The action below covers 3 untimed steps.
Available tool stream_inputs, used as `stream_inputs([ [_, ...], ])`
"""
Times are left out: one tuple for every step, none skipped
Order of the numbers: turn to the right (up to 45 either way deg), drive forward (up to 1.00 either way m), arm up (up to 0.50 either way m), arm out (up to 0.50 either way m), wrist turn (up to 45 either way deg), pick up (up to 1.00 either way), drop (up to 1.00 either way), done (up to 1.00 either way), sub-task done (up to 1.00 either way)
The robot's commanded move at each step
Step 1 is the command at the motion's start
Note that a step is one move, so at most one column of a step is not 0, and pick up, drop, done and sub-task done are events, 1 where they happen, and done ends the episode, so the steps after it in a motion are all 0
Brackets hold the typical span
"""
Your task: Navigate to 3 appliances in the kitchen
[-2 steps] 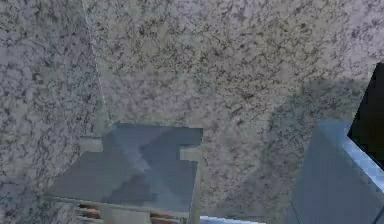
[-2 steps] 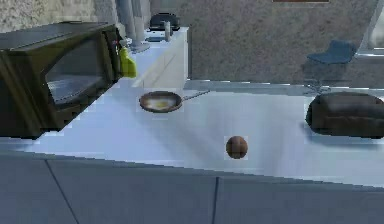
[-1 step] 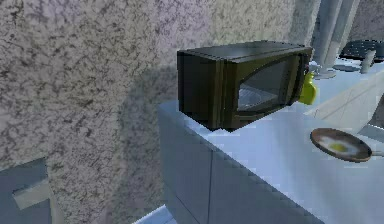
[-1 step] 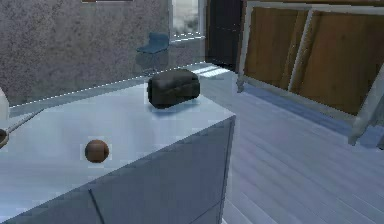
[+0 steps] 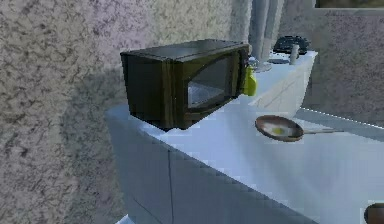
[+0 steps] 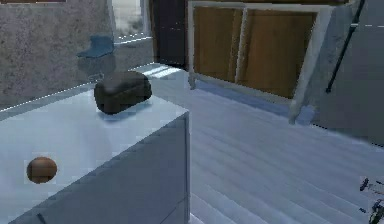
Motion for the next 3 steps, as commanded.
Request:
stream_inputs([
  [0.0,0.0,0.0,0.0,0.0,0.0,0.0,0.0,1.0],
  [45.0,0.0,0.0,0.0,0.0,0.0,0.0,0.0,0.0],
  [45.0,0.0,0.0,0.0,0.0,0.0,0.0,0.0,0.0],
])
